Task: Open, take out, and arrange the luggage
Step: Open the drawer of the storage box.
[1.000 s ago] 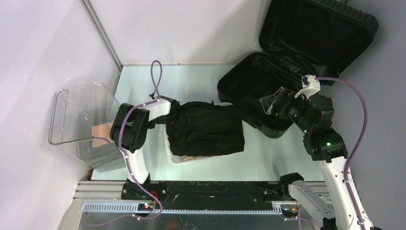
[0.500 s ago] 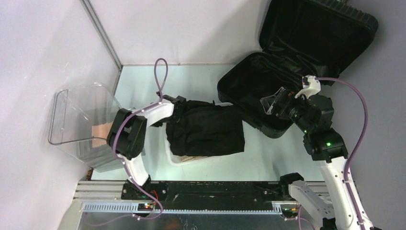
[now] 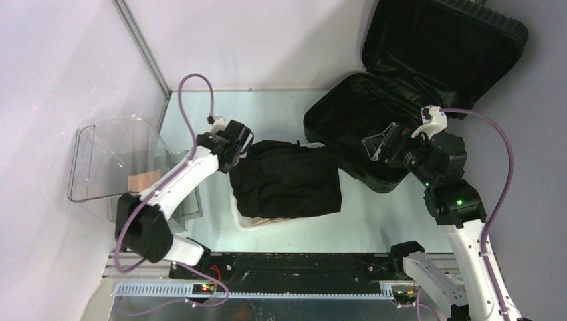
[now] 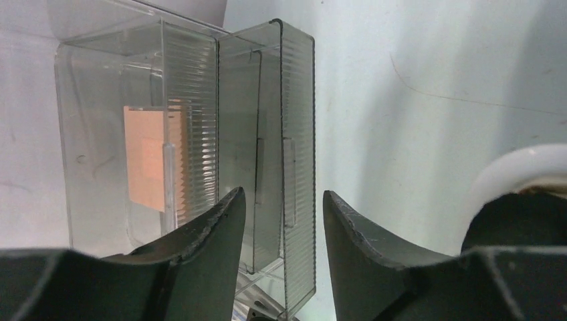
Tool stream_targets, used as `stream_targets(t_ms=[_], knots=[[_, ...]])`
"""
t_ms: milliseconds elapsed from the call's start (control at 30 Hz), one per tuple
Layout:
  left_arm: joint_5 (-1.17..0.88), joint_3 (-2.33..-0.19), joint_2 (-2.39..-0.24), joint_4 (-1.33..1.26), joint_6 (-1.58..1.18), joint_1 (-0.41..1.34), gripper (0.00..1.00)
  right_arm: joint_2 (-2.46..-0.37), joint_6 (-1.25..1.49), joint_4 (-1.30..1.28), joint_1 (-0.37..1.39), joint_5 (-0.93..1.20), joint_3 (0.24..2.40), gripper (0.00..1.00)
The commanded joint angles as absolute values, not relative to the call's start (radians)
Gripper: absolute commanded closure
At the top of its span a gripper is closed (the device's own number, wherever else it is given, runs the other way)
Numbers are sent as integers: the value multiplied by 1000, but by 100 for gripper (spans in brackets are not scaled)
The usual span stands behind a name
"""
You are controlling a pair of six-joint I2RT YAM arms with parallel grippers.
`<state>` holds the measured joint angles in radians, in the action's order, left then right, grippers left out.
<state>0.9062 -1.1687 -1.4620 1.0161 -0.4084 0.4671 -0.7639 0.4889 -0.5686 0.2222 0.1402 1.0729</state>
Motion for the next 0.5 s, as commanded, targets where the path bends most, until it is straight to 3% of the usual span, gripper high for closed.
stream_targets(t_ms=[0,233,467], knots=[[825,-1215,-1346,1029,-336,433,47,-763,500,-575,221,131,1114,6],[769,-1177,-1330,1020,-297,298,61,-782,495,-573,224,176,1113,6],[848,-1134,-1379,999,-272,212,68,-778,477,-556,223,191,1112,5]])
